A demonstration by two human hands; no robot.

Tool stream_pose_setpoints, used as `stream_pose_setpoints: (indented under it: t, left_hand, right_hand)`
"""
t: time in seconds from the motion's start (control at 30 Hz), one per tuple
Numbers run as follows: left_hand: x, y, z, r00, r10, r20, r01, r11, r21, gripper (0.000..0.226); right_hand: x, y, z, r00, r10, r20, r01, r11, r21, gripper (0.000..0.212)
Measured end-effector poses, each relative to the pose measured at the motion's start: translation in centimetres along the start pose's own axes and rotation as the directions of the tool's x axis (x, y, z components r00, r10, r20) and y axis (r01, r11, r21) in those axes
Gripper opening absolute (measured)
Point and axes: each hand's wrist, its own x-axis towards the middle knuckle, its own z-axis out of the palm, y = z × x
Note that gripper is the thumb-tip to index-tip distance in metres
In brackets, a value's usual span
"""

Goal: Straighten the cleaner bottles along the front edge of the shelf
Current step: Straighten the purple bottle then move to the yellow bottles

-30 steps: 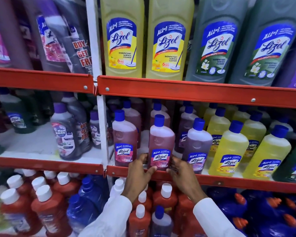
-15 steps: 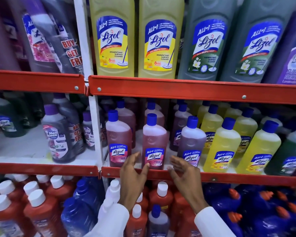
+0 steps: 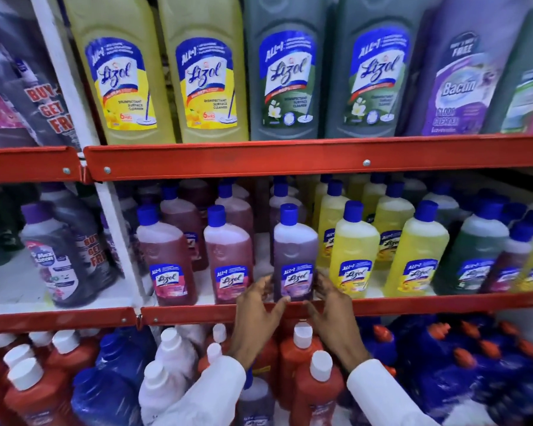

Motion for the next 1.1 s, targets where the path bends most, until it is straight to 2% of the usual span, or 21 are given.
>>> stream_pose_setpoints:
  t: [0.2,0.57,0.7,0.8,0.9,0.97,1.0,1.1]
  left_hand:
    - [0.7,0.3,0.8,0.999,-0.045,0.029,0.045,0.999,0.016,0.035]
    - [0.7,0.1,1.1,0.997,-0.072,0.011,0.072,0.996,0.049,0.037]
    - [0.3,0.0,1.1,0.999,-0.042,0.011,0.042,0.999,0.023,0.041]
    - [0.2,0.2,1.3,0.998,-0.051,-0.021,0.051,0.998,0.029,0.041]
    - [-0.7,1.1,1.8,0.976,-0.027,-0.216,0.05,0.994,0.099,0.04]
    - [-1.8,2.8,2.6,0.932,0.084,-0.352,-0.042,0.991,0.124,0.03]
    - [-2.3,3.9,3.2,0.926,0.131,-0.355,-0.093,0.988,0.123,0.026]
    - [-2.6,5.5,5.8,0.971,0.176,-0.162,-0.165,0.983,0.079,0.022]
  right_hand:
    - [0.5,1.0,-0.4,0.999,0.009,0.045,-0.012,0.997,0.071,0.066]
    - [0.4,0.9,-0.9,0.999,0.031,0.033,-0.035,0.993,0.114,0.062]
    - [-0.6,1.5,-2.9,0.984,0.025,-0.176,-0.008,0.995,0.099,0.045]
    - [-1.2,2.3,-5.4,0.931,0.036,-0.364,0.008,0.993,0.119,0.028]
    - [-1.1,3.2,-7.5,0.899,0.046,-0.435,-0.012,0.997,0.081,0.029]
    - [-0.7,4.1,-8.1,0.909,0.052,-0.414,-0.034,0.998,0.05,0.035]
    - [-0.5,4.5,-8.2,0.923,0.066,-0.379,-0.054,0.998,0.041,0.041]
    - [0.1,5.4,-8.5,0.969,0.106,-0.223,-0.108,0.994,0.004,0.058]
